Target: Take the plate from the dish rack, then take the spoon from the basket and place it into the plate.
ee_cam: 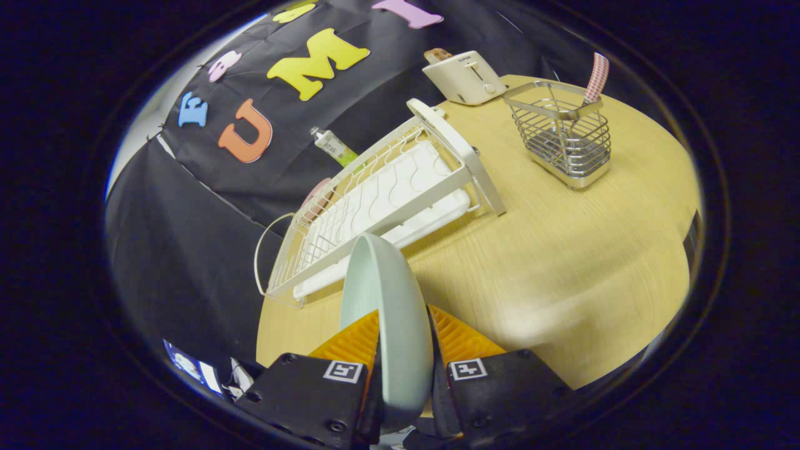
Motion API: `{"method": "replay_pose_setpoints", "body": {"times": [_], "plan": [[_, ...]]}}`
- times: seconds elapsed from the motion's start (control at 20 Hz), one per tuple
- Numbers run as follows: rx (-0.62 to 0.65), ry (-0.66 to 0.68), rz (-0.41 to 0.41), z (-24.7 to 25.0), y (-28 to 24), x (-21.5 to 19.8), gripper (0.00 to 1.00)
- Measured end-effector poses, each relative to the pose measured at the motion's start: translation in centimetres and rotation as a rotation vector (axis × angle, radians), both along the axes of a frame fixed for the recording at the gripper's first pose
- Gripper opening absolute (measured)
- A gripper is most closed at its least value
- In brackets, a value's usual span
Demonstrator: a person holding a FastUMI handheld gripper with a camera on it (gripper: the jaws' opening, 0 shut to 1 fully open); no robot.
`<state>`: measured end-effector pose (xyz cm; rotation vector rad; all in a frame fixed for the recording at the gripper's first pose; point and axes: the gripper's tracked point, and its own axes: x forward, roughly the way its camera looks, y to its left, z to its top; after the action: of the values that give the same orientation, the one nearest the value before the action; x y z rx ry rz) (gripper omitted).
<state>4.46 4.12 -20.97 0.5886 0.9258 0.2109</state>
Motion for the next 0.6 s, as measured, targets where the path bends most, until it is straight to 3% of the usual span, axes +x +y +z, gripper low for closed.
{"method": "replay_pose_setpoints", "body": {"times": [0.2,0.6], "plan": [[0.016,-0.002,-0.014,-0.2,-0.8,0.7,0.47],[-0.031,-0.091,-0.009,0.6,-2.1,1.6,0.50]]}}
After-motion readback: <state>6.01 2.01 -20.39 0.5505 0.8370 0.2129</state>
